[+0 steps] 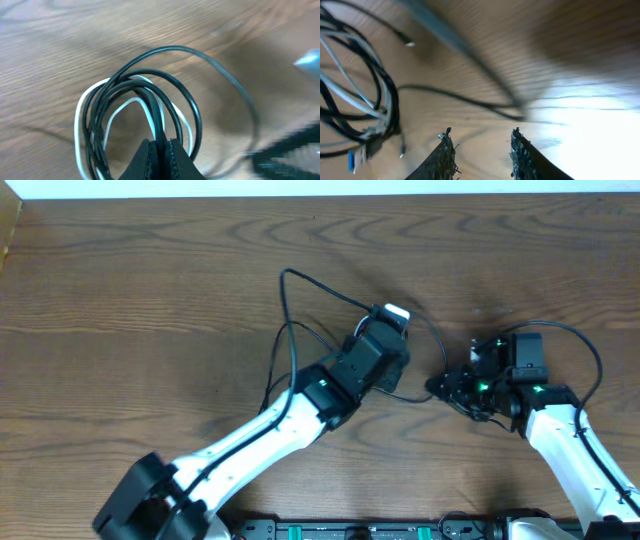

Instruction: Untangle cables

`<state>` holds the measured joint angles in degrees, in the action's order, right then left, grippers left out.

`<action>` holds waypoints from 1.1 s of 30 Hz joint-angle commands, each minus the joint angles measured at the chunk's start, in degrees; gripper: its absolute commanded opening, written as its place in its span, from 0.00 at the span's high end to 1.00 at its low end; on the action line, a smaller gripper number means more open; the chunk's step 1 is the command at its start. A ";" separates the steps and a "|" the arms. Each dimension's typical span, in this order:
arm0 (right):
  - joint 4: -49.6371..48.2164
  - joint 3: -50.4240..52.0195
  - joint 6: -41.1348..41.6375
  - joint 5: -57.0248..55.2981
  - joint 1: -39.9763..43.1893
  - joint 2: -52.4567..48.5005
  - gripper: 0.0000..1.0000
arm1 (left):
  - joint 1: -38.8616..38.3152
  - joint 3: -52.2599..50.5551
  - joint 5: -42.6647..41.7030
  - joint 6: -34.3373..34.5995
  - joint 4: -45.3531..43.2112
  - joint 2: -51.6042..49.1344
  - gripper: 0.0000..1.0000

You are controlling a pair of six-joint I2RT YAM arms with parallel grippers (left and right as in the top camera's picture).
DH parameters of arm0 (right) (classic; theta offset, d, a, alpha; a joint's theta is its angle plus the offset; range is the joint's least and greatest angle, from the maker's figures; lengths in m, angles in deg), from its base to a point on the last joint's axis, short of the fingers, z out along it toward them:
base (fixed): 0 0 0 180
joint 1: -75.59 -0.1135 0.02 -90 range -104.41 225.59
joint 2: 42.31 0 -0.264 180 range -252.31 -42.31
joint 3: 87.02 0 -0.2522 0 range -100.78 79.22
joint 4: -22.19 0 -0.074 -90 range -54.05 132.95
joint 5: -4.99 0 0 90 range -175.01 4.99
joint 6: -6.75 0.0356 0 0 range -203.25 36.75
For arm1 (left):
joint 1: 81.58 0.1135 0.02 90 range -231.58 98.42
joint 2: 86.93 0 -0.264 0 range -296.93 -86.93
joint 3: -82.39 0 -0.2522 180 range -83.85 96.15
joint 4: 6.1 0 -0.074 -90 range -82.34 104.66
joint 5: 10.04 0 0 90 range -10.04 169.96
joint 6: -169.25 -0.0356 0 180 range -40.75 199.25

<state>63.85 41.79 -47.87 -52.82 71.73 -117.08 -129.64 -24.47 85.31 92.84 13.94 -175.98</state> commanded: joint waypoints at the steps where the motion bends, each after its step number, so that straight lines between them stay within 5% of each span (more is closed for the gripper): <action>1: -2.27 0.04 -0.70 7.13 -2.21 0.61 0.64 | 0.24 0.98 -5.68 0.70 0.90 1.79 0.92; 11: -12.24 0.04 -0.24 13.22 -3.30 0.61 0.58 | 1.20 0.98 -7.17 2.69 3.72 1.90 0.92; 22: -16.00 0.04 3.61 11.02 -5.92 0.61 0.57 | 3.63 0.98 -21.46 3.04 2.60 1.90 0.92; 28: -15.82 0.04 10.99 1.31 -9.53 0.59 0.71 | 3.63 0.98 -31.85 3.04 -0.85 1.95 0.92; 33: -11.85 0.04 11.50 -8.39 -11.58 0.59 0.85 | 4.55 0.98 -32.33 3.02 -0.98 2.49 0.92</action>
<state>50.19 41.79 -38.36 -52.80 61.26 -117.03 -125.79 -24.47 56.78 95.79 13.46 -174.59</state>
